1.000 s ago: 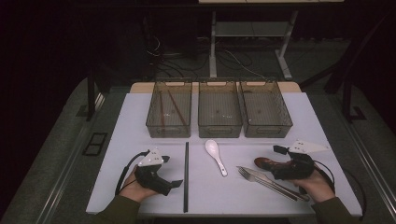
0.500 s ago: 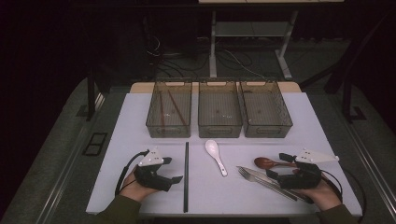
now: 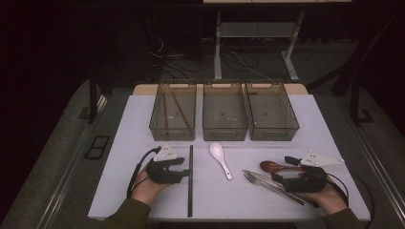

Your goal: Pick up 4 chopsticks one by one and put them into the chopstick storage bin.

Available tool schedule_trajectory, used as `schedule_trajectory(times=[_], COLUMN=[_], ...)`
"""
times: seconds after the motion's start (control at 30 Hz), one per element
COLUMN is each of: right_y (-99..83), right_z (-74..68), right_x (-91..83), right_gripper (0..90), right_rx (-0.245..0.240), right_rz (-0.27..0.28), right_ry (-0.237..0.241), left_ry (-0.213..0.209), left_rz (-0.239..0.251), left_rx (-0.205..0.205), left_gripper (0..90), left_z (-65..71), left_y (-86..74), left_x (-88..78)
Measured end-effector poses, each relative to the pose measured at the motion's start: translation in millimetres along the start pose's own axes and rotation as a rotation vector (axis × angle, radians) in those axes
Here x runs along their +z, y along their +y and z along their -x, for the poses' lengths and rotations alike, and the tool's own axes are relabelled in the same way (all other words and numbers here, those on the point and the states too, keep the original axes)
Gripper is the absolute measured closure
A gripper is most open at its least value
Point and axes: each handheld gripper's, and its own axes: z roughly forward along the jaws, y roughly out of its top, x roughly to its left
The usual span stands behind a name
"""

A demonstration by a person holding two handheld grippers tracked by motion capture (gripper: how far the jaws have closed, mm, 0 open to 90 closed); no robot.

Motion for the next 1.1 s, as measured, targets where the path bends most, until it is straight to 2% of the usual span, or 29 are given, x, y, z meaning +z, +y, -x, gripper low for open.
schedule_trajectory(times=[0.23,0.33,0.5,0.7,0.83,0.87,1.1], right_y=[-0.3,-0.5,-0.2,-0.3,-0.1,0.0,0.1], right_z=[0.7,0.6,1.2,1.3,1.1,0.9,-0.4], right_x=[0.9,0.7,1.0,1.0,1.2,1.2,1.6], right_gripper=[14.7,14.7,14.7,14.7,14.7,14.7,14.7], right_rx=[0.001,0.003,-0.002,-0.002,-0.008,-0.009,-0.013], right_rz=[-0.004,-0.007,-0.003,-0.002,-0.006,-0.004,-0.008], right_ry=[-0.005,-0.010,-0.008,-0.006,-0.010,-0.010,-0.011], left_ry=[0.066,0.098,0.122,0.164,0.174,0.165,0.160], left_rz=[-0.015,-0.035,-0.045,-0.069,-0.081,-0.080,-0.110], left_rx=[-0.057,-0.052,-0.076,-0.088,-0.123,-0.133,-0.126], left_gripper=[44.2,44.2,46.0,51.9,56.9,58.2,64.5], left_z=[-9.1,-11.8,-19.0,-27.9,-31.2,-31.0,-32.0], left_y=[16.3,24.0,33.2,38.3,39.1,38.6,37.0], left_x=[15.7,25.6,39.7,52.3,53.6,53.4,54.8])
